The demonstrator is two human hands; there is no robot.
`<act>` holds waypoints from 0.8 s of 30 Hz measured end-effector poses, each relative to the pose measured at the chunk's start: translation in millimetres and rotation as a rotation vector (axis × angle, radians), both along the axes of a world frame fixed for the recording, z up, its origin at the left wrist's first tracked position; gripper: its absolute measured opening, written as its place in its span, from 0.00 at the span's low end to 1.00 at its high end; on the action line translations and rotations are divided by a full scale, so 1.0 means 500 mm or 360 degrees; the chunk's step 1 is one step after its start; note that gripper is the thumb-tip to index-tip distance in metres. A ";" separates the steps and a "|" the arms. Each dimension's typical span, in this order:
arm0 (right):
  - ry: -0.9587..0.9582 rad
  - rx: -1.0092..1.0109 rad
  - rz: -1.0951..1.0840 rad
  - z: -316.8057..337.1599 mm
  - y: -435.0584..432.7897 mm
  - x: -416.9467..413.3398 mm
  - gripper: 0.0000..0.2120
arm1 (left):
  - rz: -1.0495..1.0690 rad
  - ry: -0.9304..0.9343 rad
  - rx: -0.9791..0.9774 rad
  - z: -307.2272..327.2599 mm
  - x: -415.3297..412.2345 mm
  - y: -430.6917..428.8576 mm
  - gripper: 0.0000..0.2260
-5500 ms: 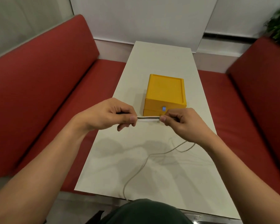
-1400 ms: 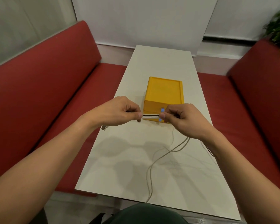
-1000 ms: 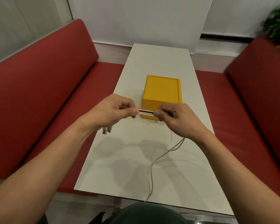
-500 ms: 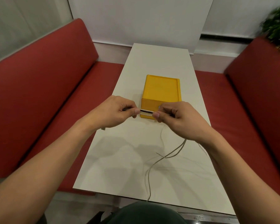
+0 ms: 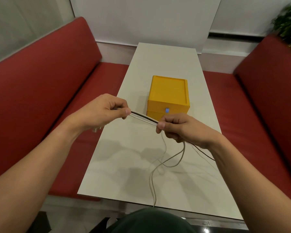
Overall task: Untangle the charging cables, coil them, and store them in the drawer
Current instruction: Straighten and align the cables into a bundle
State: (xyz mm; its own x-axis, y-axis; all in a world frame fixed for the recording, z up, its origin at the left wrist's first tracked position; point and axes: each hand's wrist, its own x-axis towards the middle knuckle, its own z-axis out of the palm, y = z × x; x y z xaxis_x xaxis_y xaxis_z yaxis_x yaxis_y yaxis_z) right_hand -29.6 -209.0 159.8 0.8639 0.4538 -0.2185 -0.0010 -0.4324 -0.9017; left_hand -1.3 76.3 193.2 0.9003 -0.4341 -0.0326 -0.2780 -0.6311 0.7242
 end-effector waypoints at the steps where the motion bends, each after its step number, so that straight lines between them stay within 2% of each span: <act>1: 0.0003 -0.0023 0.0004 0.003 -0.005 0.005 0.13 | 0.0004 0.0001 0.0036 0.002 0.002 0.001 0.13; 4: -0.0407 -0.0389 -0.0171 0.011 -0.012 0.022 0.13 | -0.0016 -0.0001 0.0087 0.006 0.001 -0.008 0.13; 8: -0.0664 -0.0485 -0.0535 0.013 -0.010 0.032 0.14 | 0.0011 -0.0014 0.0021 0.009 -0.001 -0.017 0.13; 10: -0.0639 -0.0363 -0.0582 0.007 -0.006 0.027 0.12 | 0.0034 -0.0032 0.0036 0.007 0.004 -0.014 0.13; 13: -0.0372 0.0013 -0.0567 0.024 -0.011 0.019 0.09 | 0.0074 -0.0016 0.0019 0.009 0.007 -0.016 0.13; 18: -0.0230 -0.0122 -0.0410 0.044 -0.027 0.018 0.09 | 0.0029 0.0002 -0.0008 0.019 0.008 -0.017 0.13; 24: -0.0169 -0.0036 -0.0411 0.057 -0.032 0.015 0.15 | -0.0025 0.0023 -0.0032 0.028 0.016 -0.019 0.13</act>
State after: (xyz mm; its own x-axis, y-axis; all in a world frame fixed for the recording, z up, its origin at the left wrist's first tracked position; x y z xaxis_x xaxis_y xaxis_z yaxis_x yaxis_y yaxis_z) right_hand -22.0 -225.0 188.1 0.9689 0.2116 -0.1282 -0.0199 -0.4498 -0.8929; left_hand 6.7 66.6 207.2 0.8929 -0.4488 -0.0368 -0.2771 -0.6120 0.7407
